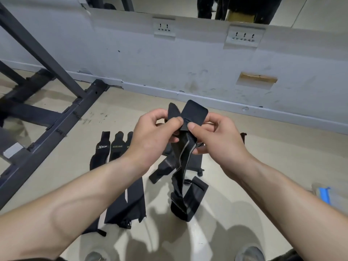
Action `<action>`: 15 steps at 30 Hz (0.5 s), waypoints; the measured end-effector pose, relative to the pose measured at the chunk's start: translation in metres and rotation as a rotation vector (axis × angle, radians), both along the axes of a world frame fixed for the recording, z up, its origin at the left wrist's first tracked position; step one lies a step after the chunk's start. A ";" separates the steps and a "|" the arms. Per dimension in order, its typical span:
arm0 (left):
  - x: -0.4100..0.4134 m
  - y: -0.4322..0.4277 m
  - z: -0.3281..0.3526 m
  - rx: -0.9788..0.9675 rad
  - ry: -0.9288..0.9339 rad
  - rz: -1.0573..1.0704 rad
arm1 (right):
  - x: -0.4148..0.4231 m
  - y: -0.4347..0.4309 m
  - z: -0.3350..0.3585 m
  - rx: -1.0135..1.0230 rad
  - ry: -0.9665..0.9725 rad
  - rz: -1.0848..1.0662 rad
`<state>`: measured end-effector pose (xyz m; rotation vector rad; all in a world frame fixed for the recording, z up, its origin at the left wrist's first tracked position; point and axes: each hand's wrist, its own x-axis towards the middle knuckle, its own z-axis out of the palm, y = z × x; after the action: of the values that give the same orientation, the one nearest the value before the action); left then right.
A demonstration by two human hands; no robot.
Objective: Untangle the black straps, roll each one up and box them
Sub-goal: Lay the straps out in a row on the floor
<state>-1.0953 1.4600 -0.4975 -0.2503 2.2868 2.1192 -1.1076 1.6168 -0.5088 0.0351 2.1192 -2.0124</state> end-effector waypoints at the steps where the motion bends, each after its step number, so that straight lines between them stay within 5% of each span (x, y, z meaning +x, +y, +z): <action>1: -0.001 -0.001 0.000 0.009 0.000 0.009 | 0.000 0.001 0.000 -0.005 -0.010 -0.005; 6: 0.002 -0.005 0.007 0.079 -0.001 0.009 | 0.000 0.006 0.002 -0.060 -0.073 -0.068; 15: 0.002 -0.024 0.010 -0.318 0.101 -0.039 | -0.005 0.011 0.001 -0.086 -0.130 -0.132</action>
<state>-1.0935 1.4362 -0.4879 -0.1024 2.6573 1.7805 -1.1123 1.6281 -0.5079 0.2913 1.9969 -2.1102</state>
